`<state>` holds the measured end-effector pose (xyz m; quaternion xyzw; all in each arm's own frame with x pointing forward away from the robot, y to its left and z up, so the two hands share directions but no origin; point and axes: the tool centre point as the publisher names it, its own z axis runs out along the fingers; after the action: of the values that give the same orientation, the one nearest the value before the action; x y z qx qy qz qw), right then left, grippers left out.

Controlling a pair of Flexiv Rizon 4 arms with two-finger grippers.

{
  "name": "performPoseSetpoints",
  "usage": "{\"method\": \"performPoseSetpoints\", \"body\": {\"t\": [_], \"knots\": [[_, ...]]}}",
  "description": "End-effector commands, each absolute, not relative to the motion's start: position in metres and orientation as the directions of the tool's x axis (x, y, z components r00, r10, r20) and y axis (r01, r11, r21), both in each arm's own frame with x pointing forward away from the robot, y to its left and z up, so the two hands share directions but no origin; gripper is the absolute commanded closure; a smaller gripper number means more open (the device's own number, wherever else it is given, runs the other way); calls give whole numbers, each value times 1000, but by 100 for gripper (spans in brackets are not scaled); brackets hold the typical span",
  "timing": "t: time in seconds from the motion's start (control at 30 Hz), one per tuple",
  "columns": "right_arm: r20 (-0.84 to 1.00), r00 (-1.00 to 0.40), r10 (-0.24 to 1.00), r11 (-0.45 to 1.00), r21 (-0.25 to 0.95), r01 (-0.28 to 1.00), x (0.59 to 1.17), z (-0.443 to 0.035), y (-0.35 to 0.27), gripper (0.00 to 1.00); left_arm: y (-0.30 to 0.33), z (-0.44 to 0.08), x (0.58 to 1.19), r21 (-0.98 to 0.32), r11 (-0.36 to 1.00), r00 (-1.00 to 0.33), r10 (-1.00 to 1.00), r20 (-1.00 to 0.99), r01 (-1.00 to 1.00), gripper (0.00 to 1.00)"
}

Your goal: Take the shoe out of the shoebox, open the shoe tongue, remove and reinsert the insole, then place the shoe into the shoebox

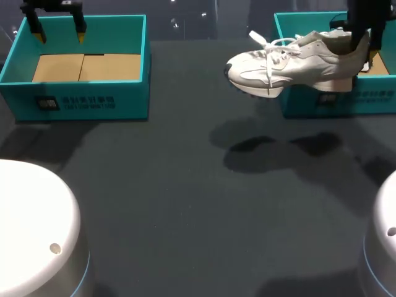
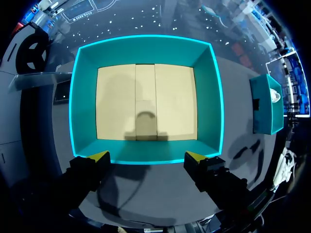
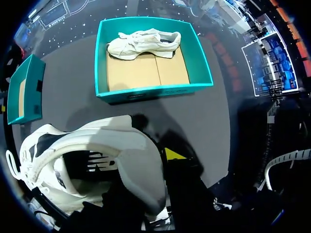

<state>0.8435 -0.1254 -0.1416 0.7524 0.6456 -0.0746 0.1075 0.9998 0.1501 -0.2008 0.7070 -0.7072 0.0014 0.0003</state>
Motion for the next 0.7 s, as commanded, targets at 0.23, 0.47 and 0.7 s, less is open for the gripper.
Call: {"method": "performPoseSetpoints", "body": {"t": [0.23,0.47,0.7], "knots": [[-228,162,960,-128,159,979,835,-137,-127,100,150,-200,1000,-1,0,0,-1000,2,-1000,0],[-343,155,927,-110,146,983,796,-157,-77,100,150,-200,1000,-1,0,0,-1000,2,-1000,0],[-327,155,932,-107,160,981,755,-191,-35,100,150,-200,1000,-1,0,0,-1000,2,-1000,0]]}}
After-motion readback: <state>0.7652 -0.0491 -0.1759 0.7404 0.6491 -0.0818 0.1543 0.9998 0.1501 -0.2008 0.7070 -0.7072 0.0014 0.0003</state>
